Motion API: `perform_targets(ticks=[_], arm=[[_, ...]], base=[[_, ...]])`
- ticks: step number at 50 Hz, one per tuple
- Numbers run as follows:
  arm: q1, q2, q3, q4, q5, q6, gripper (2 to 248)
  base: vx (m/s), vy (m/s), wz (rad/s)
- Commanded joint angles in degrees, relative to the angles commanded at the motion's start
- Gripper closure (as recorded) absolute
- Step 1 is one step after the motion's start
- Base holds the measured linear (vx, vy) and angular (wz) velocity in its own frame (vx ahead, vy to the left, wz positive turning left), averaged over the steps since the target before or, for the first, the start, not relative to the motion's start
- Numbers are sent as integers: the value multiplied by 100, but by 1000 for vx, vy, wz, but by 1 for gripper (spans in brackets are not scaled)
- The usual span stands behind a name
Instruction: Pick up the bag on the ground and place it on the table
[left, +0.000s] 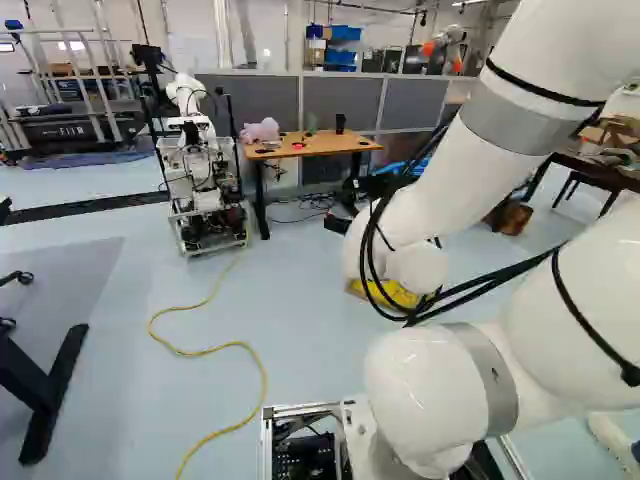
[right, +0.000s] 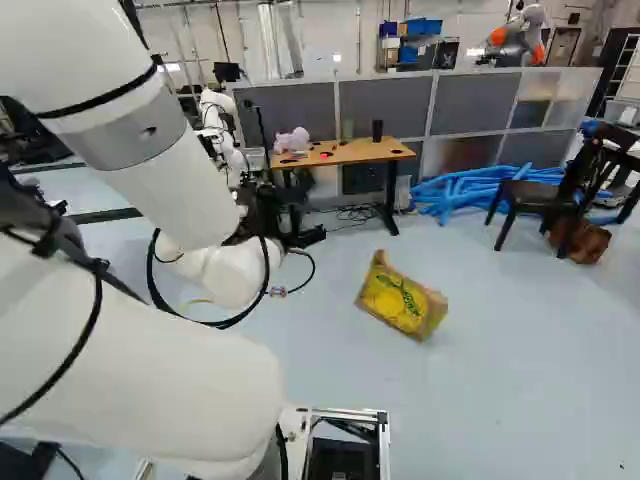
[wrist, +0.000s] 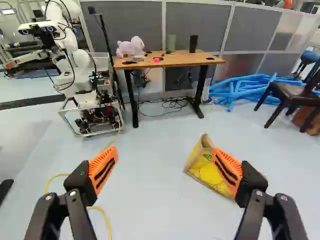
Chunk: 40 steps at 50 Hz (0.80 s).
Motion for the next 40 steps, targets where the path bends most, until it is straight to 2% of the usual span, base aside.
perform_targets(ticks=[40], arm=[[0,0,0,0,0,0,3]], base=[[4,0,-1]])
